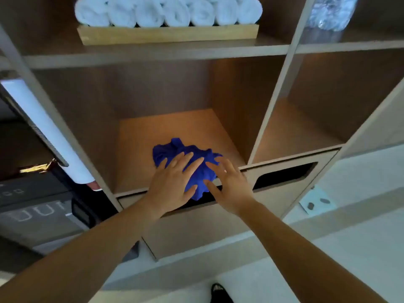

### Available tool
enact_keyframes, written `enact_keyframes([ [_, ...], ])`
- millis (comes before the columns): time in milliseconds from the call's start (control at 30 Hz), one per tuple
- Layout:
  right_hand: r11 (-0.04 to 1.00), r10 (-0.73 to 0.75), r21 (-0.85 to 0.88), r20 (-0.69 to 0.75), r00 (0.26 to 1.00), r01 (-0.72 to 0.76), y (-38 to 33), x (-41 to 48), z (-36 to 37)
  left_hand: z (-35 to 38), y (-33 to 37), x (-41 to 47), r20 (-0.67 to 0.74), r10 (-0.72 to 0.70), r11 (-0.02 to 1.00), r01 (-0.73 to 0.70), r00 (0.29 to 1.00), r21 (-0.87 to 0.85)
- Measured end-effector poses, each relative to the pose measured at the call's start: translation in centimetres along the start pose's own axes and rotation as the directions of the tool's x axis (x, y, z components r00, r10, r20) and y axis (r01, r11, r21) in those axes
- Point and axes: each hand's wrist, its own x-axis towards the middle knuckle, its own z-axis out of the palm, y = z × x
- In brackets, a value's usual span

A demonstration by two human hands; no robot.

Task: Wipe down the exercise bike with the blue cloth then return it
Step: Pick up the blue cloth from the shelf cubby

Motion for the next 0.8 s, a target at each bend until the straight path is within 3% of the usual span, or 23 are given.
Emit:
enact_keyframes([
  [267, 0.998, -0.059, 0.021, 0.143, 0.988, 0.057, 5.7, 6.8, 2.9, 4.5, -0.5, 5.4, 0.055, -0.206, 0.976, 0.209, 0.977, -0.056],
  [567, 0.965, -0.253, 0.002, 0.289, 0.923, 0.263, 7.7, 10.7, 5.4, 7.8, -2.6, 6.8, 0.199, -0.381, 0.918, 0.395, 0.903, -0.037],
  [800, 0.951, -0.244, -0.056, 0.464, 0.851, 0.303, 8.1, 12.2, 7.5, 9.4, -2.3, 6.7, 0.246, -0.47, 0.853, 0.508, 0.848, -0.121],
])
